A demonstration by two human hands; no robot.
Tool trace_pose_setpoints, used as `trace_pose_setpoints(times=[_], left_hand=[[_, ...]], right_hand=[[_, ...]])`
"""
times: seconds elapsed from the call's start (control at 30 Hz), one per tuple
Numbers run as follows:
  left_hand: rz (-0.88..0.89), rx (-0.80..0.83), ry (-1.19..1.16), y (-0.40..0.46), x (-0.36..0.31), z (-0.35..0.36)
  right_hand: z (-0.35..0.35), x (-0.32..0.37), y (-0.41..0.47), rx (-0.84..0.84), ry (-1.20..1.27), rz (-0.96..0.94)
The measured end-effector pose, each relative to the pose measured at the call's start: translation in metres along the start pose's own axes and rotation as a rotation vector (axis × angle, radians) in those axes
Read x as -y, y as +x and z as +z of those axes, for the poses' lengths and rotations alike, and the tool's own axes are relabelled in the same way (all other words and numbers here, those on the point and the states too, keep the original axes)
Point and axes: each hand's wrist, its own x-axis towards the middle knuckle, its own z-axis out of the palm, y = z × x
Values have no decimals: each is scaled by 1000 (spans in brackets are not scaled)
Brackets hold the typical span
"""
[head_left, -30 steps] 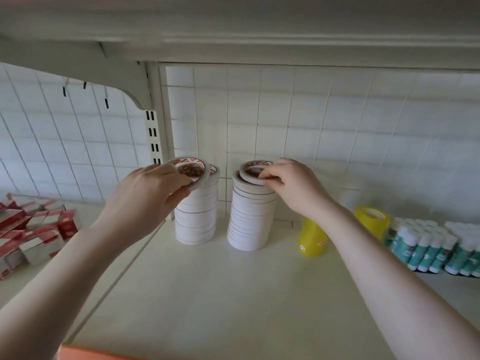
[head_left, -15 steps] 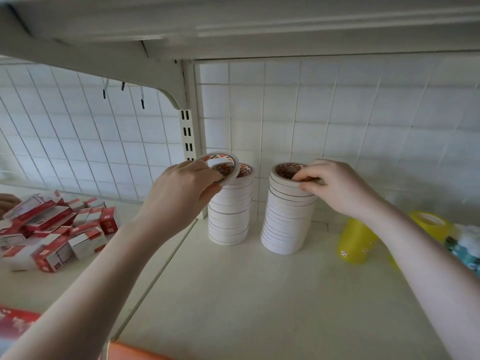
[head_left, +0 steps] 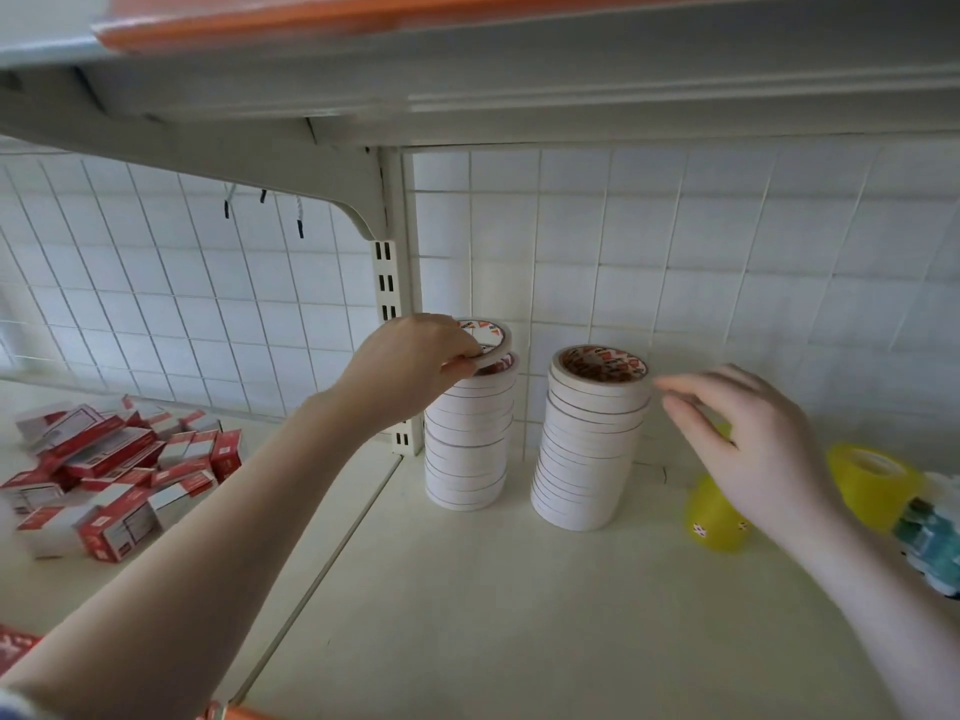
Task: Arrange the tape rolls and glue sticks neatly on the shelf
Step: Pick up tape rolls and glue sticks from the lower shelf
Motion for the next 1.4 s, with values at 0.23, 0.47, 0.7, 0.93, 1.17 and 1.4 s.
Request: trace_pose_setpoints(times=[0.23, 0.47, 0.7, 0.93, 1.17, 1.4], left_hand=[[-21, 144, -16, 12, 1, 5], [-9, 187, -46, 20, 4, 6], [-40, 235, -81, 20, -1, 2], [-132, 290, -156, 24, 1, -1], [-154, 341, -202, 27, 5, -2], [-163, 368, -233, 28, 6, -3]], right_hand=[[5, -14, -58, 39, -51, 59], [19, -21, -91, 139, -120, 153], [28, -26, -98, 240, -106, 156], [27, -23, -100, 314, -112, 236], [25, -20, -98, 404, -90, 308], [23, -19, -97, 421, -69, 319]])
